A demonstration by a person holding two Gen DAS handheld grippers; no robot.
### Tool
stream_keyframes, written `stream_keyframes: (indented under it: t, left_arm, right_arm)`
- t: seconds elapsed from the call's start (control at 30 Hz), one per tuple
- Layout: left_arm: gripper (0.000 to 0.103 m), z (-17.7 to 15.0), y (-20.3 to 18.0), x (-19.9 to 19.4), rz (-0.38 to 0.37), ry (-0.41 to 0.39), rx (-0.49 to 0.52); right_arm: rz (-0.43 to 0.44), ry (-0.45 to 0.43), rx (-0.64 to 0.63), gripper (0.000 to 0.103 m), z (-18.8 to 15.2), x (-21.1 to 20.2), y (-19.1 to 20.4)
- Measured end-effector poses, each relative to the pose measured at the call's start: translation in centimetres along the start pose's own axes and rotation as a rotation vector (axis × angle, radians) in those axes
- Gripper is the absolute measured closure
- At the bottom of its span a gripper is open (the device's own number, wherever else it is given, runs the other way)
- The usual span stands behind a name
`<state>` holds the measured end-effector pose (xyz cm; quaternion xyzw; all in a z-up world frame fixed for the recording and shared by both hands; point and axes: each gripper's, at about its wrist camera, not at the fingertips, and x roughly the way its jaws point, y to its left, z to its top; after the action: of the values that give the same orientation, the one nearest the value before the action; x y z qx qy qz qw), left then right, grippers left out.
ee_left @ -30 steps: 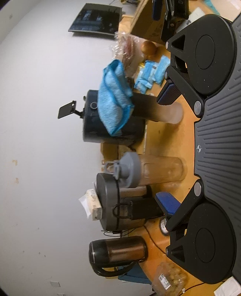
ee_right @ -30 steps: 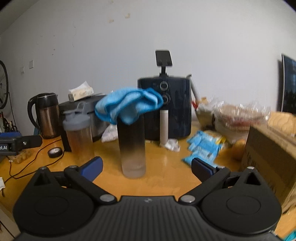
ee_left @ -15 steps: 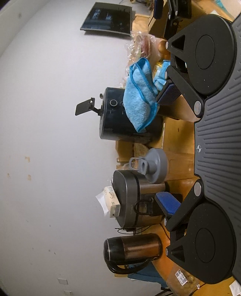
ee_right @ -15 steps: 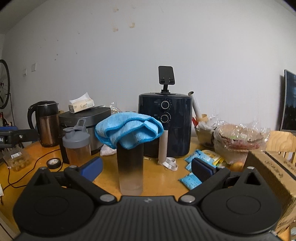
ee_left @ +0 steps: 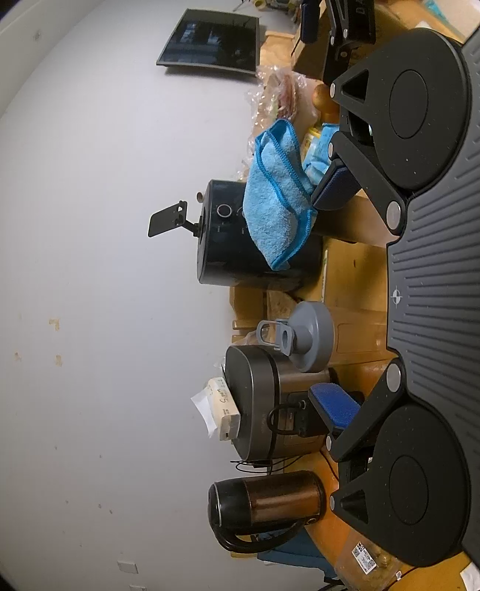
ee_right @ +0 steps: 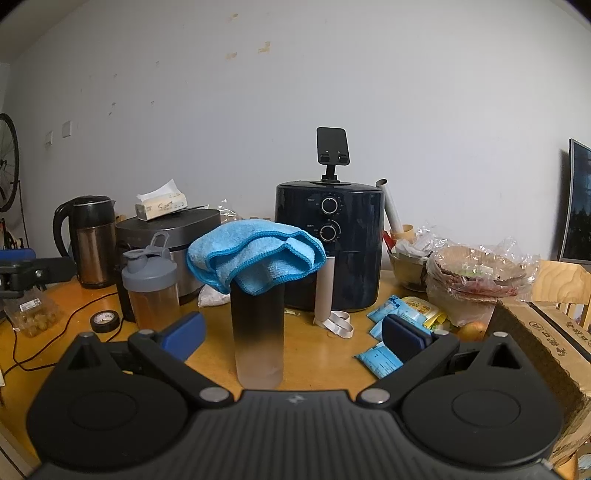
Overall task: Clean container
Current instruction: 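Move the right tool toward the blue towel on the bottle top, then close the right gripper on the blue towel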
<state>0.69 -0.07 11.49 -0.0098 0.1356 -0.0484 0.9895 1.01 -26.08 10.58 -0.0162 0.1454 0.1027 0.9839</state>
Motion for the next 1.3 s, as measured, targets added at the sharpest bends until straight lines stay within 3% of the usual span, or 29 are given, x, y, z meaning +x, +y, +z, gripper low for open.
stream_keyframes:
  t: [0.77,1.3]
  left_arm:
    - [0.000,-0.5,-0.2,0.1,-0.012,0.002,0.010]
    - [0.000,-0.7,-0.4,0.3,-0.027,0.003,0.021]
  right_arm:
    - [0.081,0.012,-0.070,0.000,2.7,3.2,-1.7]
    - [0.184,0.018,-0.132,0.000,5.2,6.8,0.1]
